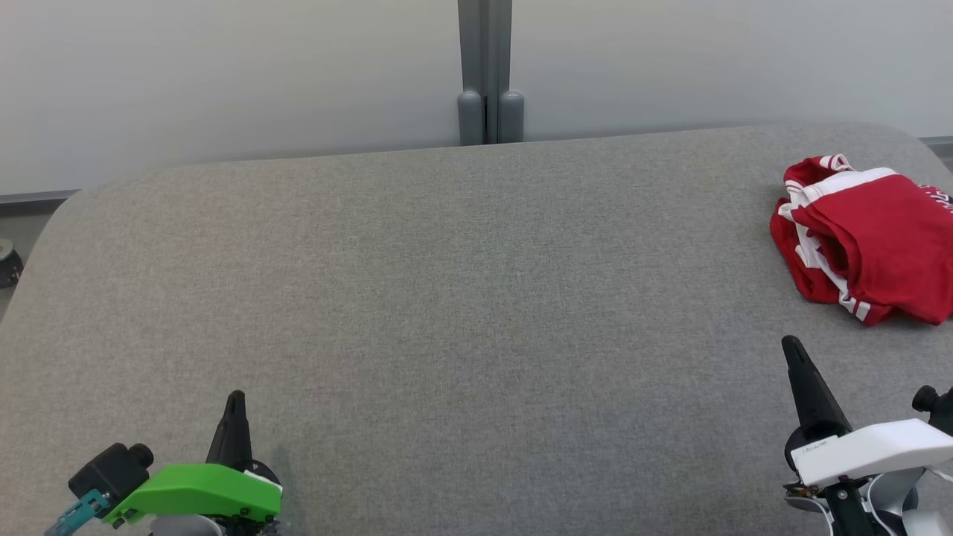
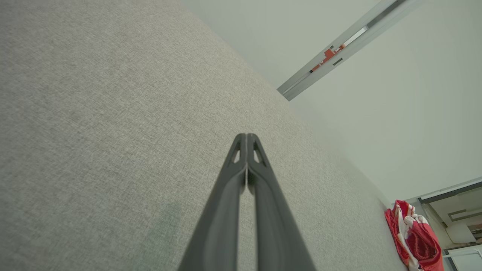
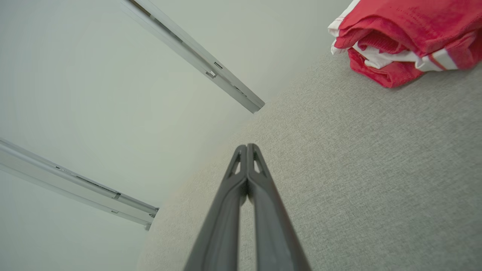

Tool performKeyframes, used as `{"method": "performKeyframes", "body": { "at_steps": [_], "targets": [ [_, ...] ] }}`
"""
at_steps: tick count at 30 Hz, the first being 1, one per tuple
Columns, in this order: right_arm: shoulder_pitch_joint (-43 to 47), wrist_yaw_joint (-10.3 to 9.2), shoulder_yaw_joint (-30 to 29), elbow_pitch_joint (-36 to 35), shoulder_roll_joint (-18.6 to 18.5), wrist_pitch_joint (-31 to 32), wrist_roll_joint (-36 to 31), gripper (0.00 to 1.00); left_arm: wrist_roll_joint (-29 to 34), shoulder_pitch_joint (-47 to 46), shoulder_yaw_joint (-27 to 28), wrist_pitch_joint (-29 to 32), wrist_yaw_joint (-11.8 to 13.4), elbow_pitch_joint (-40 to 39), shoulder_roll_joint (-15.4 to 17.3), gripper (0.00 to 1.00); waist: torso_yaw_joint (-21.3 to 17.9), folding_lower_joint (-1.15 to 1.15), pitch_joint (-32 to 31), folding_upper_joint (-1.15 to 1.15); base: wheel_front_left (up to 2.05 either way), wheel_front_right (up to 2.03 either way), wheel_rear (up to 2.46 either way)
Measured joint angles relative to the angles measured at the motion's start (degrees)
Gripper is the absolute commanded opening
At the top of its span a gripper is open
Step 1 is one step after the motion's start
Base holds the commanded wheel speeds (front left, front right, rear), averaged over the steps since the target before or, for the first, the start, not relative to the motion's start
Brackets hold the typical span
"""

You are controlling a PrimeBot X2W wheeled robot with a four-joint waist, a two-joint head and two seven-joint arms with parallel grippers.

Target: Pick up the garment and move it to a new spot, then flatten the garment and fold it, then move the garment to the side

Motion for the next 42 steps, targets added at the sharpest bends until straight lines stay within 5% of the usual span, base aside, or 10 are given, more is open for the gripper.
{"method": "performKeyframes", "body": {
  "at_steps": [42],
  "targets": [
    [-5.31,-0.02,-1.07,7.5,1.29,2.13,23.75,0.0,-22.84,-2.52,6.99,6.46,-5.05,-0.07,-2.04,0.0,-0.55,0.0,-0.16,0.0,0.0,0.0,0.0]
  ]
}}
